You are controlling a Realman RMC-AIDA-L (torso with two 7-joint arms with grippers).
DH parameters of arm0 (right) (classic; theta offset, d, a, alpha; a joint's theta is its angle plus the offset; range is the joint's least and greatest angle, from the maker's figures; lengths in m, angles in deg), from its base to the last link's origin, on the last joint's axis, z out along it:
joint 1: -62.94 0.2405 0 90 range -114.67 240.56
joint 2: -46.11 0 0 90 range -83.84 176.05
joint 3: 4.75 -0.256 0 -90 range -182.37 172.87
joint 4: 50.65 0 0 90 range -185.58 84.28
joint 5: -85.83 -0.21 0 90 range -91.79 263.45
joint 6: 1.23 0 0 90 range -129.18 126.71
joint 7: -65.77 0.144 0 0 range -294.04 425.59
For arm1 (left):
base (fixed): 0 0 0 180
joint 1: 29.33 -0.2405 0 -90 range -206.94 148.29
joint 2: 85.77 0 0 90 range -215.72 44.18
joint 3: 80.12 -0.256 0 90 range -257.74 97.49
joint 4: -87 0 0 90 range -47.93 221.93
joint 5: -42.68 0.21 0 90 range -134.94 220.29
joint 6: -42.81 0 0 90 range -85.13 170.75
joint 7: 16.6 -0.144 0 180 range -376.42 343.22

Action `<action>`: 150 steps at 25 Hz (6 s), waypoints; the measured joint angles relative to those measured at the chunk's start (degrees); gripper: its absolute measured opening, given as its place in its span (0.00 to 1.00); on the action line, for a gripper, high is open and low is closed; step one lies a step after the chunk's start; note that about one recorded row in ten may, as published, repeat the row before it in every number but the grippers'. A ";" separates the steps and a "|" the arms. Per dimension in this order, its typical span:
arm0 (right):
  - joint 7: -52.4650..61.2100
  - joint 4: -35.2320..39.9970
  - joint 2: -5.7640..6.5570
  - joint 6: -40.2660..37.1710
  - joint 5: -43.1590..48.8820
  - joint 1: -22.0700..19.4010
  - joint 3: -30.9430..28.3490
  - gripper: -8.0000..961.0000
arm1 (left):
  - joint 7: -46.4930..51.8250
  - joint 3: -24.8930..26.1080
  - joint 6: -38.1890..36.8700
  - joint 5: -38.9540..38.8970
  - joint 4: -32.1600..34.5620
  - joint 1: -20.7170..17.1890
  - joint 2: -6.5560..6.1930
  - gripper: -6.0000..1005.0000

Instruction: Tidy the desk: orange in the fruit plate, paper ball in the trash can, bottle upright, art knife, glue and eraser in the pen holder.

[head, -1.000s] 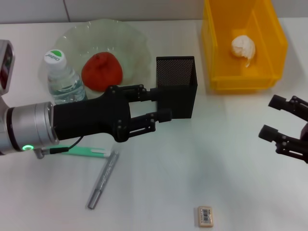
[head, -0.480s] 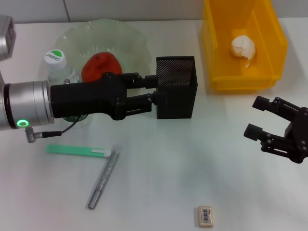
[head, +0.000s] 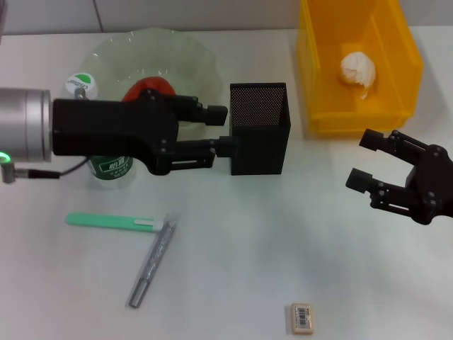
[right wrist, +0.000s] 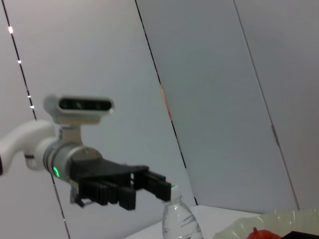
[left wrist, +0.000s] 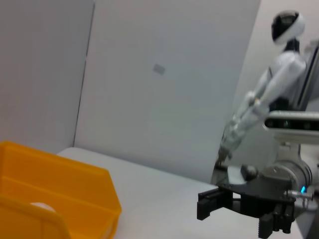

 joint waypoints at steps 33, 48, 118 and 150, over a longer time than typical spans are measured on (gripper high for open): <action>-0.13 -2.12 0.00 5.31 -0.01 4.20 0.09 0.87 | 21.35 -4.31 -8.00 41.93 20.96 7.39 0.03 0.51; -0.13 -3.94 0.00 6.74 -0.01 5.86 0.09 0.87 | 21.86 -10.15 -9.86 50.04 18.74 10.08 0.39 0.51; -1.00 -5.78 -0.09 8.96 0.78 8.15 0.09 0.87 | 21.97 -25.89 0.96 60.24 5.63 14.19 0.71 0.41; -1.45 -5.78 -0.09 9.57 0.79 8.33 0.09 0.87 | 23.24 -27.97 1.70 60.65 4.49 14.97 0.71 0.38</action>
